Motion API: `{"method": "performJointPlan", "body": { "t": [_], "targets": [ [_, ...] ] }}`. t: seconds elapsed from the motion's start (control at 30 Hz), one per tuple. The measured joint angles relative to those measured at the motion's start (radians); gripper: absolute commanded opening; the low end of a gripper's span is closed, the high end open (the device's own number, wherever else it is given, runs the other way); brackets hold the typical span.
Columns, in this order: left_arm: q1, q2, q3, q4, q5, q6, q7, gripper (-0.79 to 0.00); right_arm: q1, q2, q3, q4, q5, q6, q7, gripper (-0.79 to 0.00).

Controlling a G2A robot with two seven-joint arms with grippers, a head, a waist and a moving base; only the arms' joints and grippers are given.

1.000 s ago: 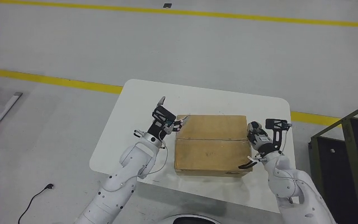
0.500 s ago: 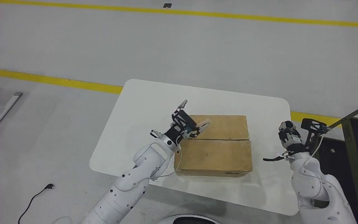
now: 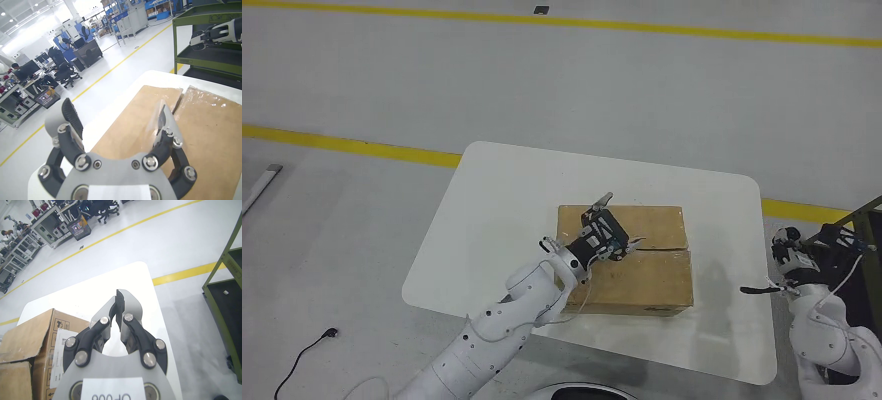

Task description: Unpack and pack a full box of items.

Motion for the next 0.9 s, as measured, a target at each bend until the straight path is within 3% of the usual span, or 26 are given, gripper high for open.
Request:
{"method": "performJointPlan", "body": {
  "t": [0.43,0.9],
  "targets": [
    [-0.095,-0.077,0.092,0.078,-0.010,0.032,-0.007,0.000,-0.030,-0.001,0.071,0.026,0.040,-0.028,-0.007,-0.785],
    [-0.159,-0.144,0.135,0.131,-0.017,0.034,-0.004,0.000,-0.053,-0.006,0.091,0.006,0.059,-0.034,0.003,-0.785]
  ]
}}
